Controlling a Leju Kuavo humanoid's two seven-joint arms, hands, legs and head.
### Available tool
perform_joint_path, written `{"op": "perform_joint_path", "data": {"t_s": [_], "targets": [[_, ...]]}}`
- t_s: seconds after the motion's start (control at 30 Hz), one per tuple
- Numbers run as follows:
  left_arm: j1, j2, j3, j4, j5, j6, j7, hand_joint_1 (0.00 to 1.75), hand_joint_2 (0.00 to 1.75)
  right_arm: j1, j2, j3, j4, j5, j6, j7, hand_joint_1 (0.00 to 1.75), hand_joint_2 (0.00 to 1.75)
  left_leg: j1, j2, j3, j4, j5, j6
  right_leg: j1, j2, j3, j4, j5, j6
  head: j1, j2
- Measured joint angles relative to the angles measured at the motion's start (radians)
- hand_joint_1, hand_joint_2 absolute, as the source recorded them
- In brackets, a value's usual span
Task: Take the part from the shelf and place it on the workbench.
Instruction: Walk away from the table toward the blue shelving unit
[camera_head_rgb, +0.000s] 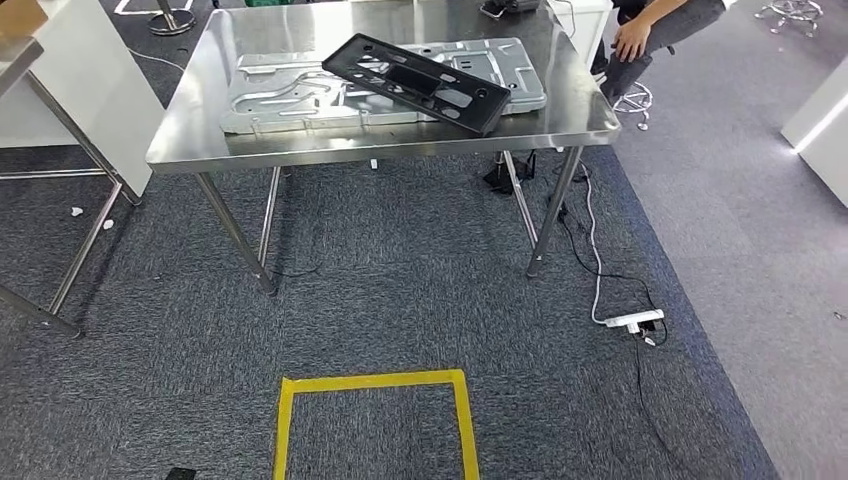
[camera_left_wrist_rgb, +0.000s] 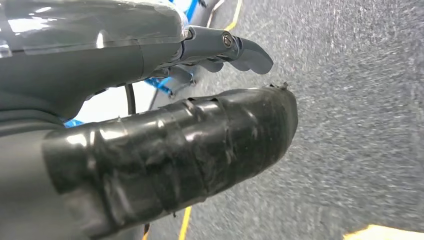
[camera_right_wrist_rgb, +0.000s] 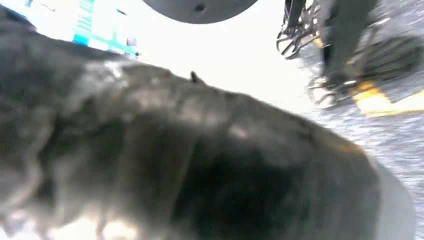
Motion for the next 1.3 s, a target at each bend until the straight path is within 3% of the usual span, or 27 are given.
{"op": "perform_joint_path", "data": {"t_s": [0.07, 0.13, 0.2, 0.27, 0.3, 0.33, 0.4, 0.43, 0.47, 0.5, 0.57, 0.6, 0.67, 0.7, 0.77, 0.8, 0.83, 0.9, 0.93, 0.97, 1.0, 1.03, 1.1, 1.17, 1.2, 1.27, 1.3], "targets": [[-0.001, 0.000, -0.003, 0.000, -0.001, 0.001, -0.002, 0.00, 0.00, 0.003, 0.003, -0.005, 0.000, -0.004, -0.003, 0.005, 0.00, 0.00, 0.001, -0.013, 0.087, -0.092, 0.052, 0.004, -0.002, 0.025, -0.041, 0.017, 0.021, 0.007, 0.000, 0.000], [-0.005, 0.001, -0.009, 0.000, -0.002, 0.006, -0.008, 0.00, 0.00, 0.002, 0.006, -0.010, -0.002, -0.010, -0.015, 0.018, 0.00, 0.00, 0.000, -0.048, 0.175, -0.223, 0.047, 0.012, -0.003, 0.047, -0.076, 0.032, 0.042, 0.018, 0.000, 0.000], [-0.007, 0.002, -0.014, 0.000, 0.000, 0.017, -0.021, 0.00, 0.00, 0.004, 0.008, -0.020, -0.004, -0.020, -0.036, 0.037, 0.00, 0.00, -0.003, -0.063, 0.203, -0.285, 0.026, 0.023, -0.002, 0.066, -0.089, 0.034, 0.065, 0.031, -0.001, 0.000], [-0.006, 0.001, -0.016, -0.001, 0.004, 0.037, -0.041, 0.00, 0.00, 0.011, 0.008, -0.040, -0.007, -0.036, -0.058, 0.059, 0.00, 0.00, -0.002, -0.041, 0.194, -0.291, 0.040, 0.039, -0.002, 0.071, -0.095, 0.032, 0.074, 0.042, -0.001, 0.000], [-0.006, 0.000, -0.016, -0.002, 0.008, 0.048, -0.052, 0.00, 0.00, 0.014, 0.008, -0.053, -0.009, -0.043, -0.066, 0.066, 0.00, 0.00, -0.001, -0.029, 0.188, -0.292, 0.050, 0.050, -0.003, 0.058, -0.101, 0.045, 0.056, 0.046, 0.000, 0.000], [-0.004, -0.001, -0.016, -0.004, 0.012, 0.060, -0.061, 0.00, 0.00, 0.015, 0.008, -0.066, -0.011, -0.049, -0.069, 0.070, 0.00, 0.00, 0.000, -0.015, 0.179, -0.294, 0.060, 0.060, -0.004, 0.038, -0.112, 0.078, 0.015, 0.048, 0.002, 0.000], [0.001, -0.006, -0.015, -0.009, 0.018, 0.077, -0.074, 0.00, 0.00, 0.013, 0.010, -0.083, -0.016, -0.046, -0.066, 0.059, 0.00, 0.00, -0.003, 0.012, 0.153, -0.294, 0.080, 0.071, -0.007, 0.000, -0.138, 0.196, -0.095, 0.054, 0.007, 0.000], [0.003, -0.010, -0.015, -0.011, 0.017, 0.081, -0.080, 0.00, 0.00, 0.012, 0.012, -0.087, -0.016, -0.038, -0.063, 0.045, 0.00, 0.00, -0.004, 0.027, 0.137, -0.293, 0.092, 0.072, -0.009, -0.008, -0.147, 0.260, -0.129, 0.059, 0.007, 0.000], [0.003, -0.015, -0.014, -0.012, 0.014, 0.085, -0.084, 0.00, 0.00, 0.012, 0.013, -0.088, -0.017, -0.027, -0.056, 0.026, 0.00, 0.00, -0.006, 0.041, 0.121, -0.291, 0.103, 0.071, -0.011, -0.011, -0.146, 0.306, -0.133, 0.063, 0.007, 0.000], [0.001, -0.019, -0.015, -0.013, 0.009, 0.089, -0.090, 0.00, 0.00, 0.011, 0.014, -0.088, -0.017, -0.014, -0.043, 0.005, 0.00, 0.00, -0.007, 0.055, 0.103, -0.288, 0.113, 0.070, -0.012, -0.014, -0.132, 0.324, -0.114, 0.065, 0.007, 0.000], [-0.005, -0.025, -0.016, -0.013, -0.001, 0.093, -0.099, 0.00, 0.00, 0.006, 0.011, -0.088, -0.016, 0.013, 0.001, -0.037, 0.00, 0.00, -0.010, 0.079, 0.073, -0.279, 0.132, 0.066, -0.013, -0.030, -0.052, 0.261, -0.060, 0.063, 0.007, 0.000], [-0.008, -0.027, -0.018, -0.013, -0.005, 0.093, -0.103, 0.00, 0.00, 0.001, 0.007, -0.087, -0.017, 0.027, 0.024, -0.054, 0.00, 0.00, -0.013, 0.089, 0.061, -0.274, 0.139, 0.062, -0.010, -0.051, 0.012, 0.190, -0.056, 0.059, 0.007, 0.000], [-0.013, -0.029, -0.022, -0.011, -0.008, 0.093, -0.106, 0.00, 0.00, -0.009, 0.000, -0.083, -0.016, 0.050, 0.061, -0.077, 0.00, 0.00, -0.015, 0.110, 0.047, -0.263, 0.152, 0.052, -0.001, -0.086, 0.118, 0.045, -0.086, 0.047, 0.007, 0.000], [-0.017, -0.030, -0.022, -0.010, -0.007, 0.094, -0.103, 0.00, 0.00, -0.012, -0.002, -0.080, -0.016, 0.061, 0.072, -0.083, 0.00, 0.00, -0.014, 0.122, 0.043, -0.262, 0.160, 0.045, 0.005, -0.091, 0.141, 0.003, -0.100, 0.041, 0.006, 0.000], [-0.025, -0.029, -0.022, -0.008, -0.001, 0.101, -0.079, 0.00, 0.00, -0.015, -0.001, -0.068, -0.013, 0.088, 0.079, -0.086, 0.00, 0.00, -0.010, 0.135, 0.037, -0.260, 0.171, 0.031, 0.007, -0.074, 0.129, -0.022, -0.093, 0.027, 0.007, 0.000], [-0.028, -0.027, -0.023, -0.007, 0.001, 0.104, -0.063, 0.00, 0.00, -0.017, 0.001, -0.061, -0.011, 0.100, 0.077, -0.082, 0.00, 0.00, -0.007, 0.118, 0.032, -0.250, 0.157, 0.025, 0.005, -0.066, 0.119, -0.024, -0.081, 0.018, 0.007, 0.000], [-0.028, -0.026, -0.023, -0.006, 0.002, 0.108, -0.045, 0.00, 0.00, -0.020, 0.003, -0.053, -0.009, 0.111, 0.071, -0.076, 0.00, 0.00, -0.005, 0.089, 0.024, -0.225, 0.123, 0.019, 0.003, -0.058, 0.107, -0.026, -0.069, 0.010, 0.007, 0.000], [-0.024, -0.021, -0.022, -0.006, 0.006, 0.115, -0.008, 0.00, 0.00, -0.024, 0.006, -0.040, -0.006, 0.123, 0.060, -0.056, 0.00, 0.00, -0.003, 0.026, 0.000, -0.125, 0.021, 0.012, 0.004, -0.039, 0.077, -0.025, -0.044, -0.001, 0.005, 0.000], [-0.022, -0.019, -0.021, -0.006, 0.011, 0.120, 0.008, 0.00, 0.00, -0.025, 0.007, -0.036, -0.006, 0.125, 0.056, -0.044, 0.00, 0.00, -0.003, 0.010, -0.010, -0.065, -0.018, 0.012, 0.006, -0.027, 0.059, -0.022, -0.032, -0.003, 0.004, 0.000], [-0.020, -0.017, -0.021, -0.006, 0.016, 0.125, 0.017, 0.00, 0.00, -0.024, 0.008, -0.032, -0.005, 0.127, 0.055, -0.032, 0.00, 0.00, -0.003, 0.004, -0.013, -0.021, -0.035, 0.014, 0.008, -0.014, 0.041, -0.018, -0.020, -0.003, 0.004, 0.000], [-0.021, -0.016, -0.020, -0.006, 0.022, 0.130, 0.018, 0.00, 0.00, -0.024, 0.009, -0.028, -0.004, 0.131, 0.057, -0.020, 0.00, 0.00, -0.004, 0.001, -0.003, -0.003, -0.027, 0.017, 0.009, -0.001, 0.022, -0.011, -0.008, -0.003, 0.004, 0.000], [-0.022, -0.016, -0.020, -0.006, 0.028, 0.134, 0.014, 0.00, 0.00, -0.024, 0.011, -0.025, -0.003, 0.137, 0.060, -0.008, 0.00, 0.00, -0.004, -0.002, 0.022, -0.020, -0.002, 0.020, 0.010, 0.011, 0.003, -0.003, 0.002, -0.001, 0.004, 0.000], [-0.024, -0.014, -0.020, -0.006, 0.036, 0.138, 0.003, 0.00, 0.00, -0.024, 0.014, -0.015, 0.000, 0.151, 0.064, 0.014, 0.00, 0.00, -0.005, -0.029, 0.113, -0.137, 0.043, 0.033, 0.010, 0.036, -0.033, 0.014, 0.019, 0.004, 0.004, 0.000], [-0.024, -0.013, -0.020, -0.005, 0.038, 0.139, -0.005, 0.00, 0.00, -0.025, 0.016, -0.008, 0.001, 0.154, 0.063, 0.031, 0.00, 0.00, -0.006, -0.064, 0.188, -0.259, 0.042, 0.041, 0.010, 0.057, -0.056, 0.026, 0.037, 0.014, 0.005, 0.000], [-0.024, -0.012, -0.020, -0.005, 0.037, 0.139, -0.007, 0.00, 0.00, -0.024, 0.018, -0.007, 0.002, 0.153, 0.061, 0.036, 0.00, 0.00, -0.008, -0.071, 0.201, -0.288, 0.033, 0.044, 0.009, 0.066, -0.062, 0.026, 0.047, 0.020, 0.004, 0.000], [-0.027, -0.012, -0.020, -0.004, 0.036, 0.139, -0.009, 0.00, 0.00, -0.019, 0.017, -0.007, 0.003, 0.150, 0.059, 0.042, 0.00, 0.00, -0.008, -0.052, 0.196, -0.300, 0.045, 0.049, 0.007, 0.083, -0.069, 0.022, 0.065, 0.033, 0.005, 0.000], [-0.028, -0.013, -0.020, -0.003, 0.036, 0.139, -0.010, 0.00, 0.00, -0.017, 0.017, -0.007, 0.004, 0.148, 0.059, 0.043, 0.00, 0.00, -0.007, -0.039, 0.190, -0.304, 0.056, 0.055, 0.007, 0.076, -0.076, 0.028, 0.056, 0.038, 0.005, 0.000]]}}
